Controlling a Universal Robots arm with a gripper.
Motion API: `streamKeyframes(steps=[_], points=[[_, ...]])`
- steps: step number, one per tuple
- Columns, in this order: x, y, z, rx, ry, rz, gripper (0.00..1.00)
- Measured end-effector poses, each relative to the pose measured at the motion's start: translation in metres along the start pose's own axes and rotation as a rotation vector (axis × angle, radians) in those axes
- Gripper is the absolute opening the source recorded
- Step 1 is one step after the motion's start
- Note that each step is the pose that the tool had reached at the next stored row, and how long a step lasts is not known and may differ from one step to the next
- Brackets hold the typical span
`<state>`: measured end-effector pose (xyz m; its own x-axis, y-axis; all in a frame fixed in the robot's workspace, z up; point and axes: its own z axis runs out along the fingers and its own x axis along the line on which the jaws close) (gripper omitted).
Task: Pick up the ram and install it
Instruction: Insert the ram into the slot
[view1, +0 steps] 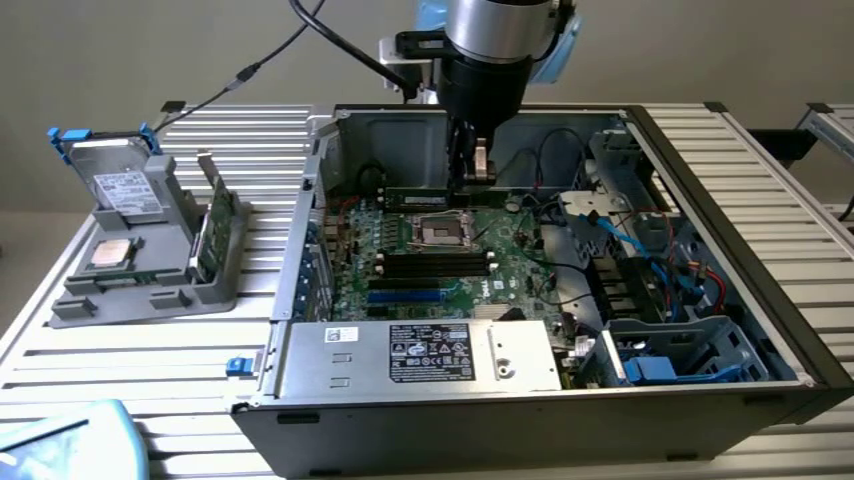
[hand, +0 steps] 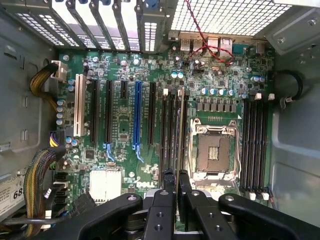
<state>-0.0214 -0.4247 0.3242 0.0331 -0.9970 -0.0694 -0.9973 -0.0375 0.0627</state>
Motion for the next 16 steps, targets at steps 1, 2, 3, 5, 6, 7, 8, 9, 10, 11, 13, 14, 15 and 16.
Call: streamKeyframes(steps=[1,2,3,5,6,7,8,9,10,11,13,14,15,16], points=[[0.0,0.0,0.0,0.0,0.0,0.0,0.14],[0.0,0.0,0.0,0.0,0.0,0.0,0.14],[0.0,0.0,0.0,0.0,0.0,0.0,0.14],[0.0,-0.0001,0.0005,0.0,0.0,0.0,0.14],[-0.001,-0.0002,0.0021,0.0002,0.0002,0.0,0.14],[-0.001,-0.0003,0.0039,0.0002,0.0007,0.0,0.14],[-0.002,-0.0005,0.0058,0.0003,0.001,0.0,0.14],[-0.003,-0.0006,0.0077,0.0002,0.0014,0.0,0.14],[-0.004,-0.0007,0.0096,0.0003,0.002,0.0,0.14],[-0.005,-0.0009,0.0115,0.0002,0.0028,0.0,0.14],[-0.006,-0.0011,0.0152,0.0002,0.0031,0.0,0.14],[-0.006,-0.0012,0.0171,0.0002,0.0031,-0.001,0.14],[-0.007,-0.0012,0.0188,0.0002,0.0031,-0.001,0.14],[-0.007,-0.0012,0.0205,0.0,0.0035,-0.002,0.14]])
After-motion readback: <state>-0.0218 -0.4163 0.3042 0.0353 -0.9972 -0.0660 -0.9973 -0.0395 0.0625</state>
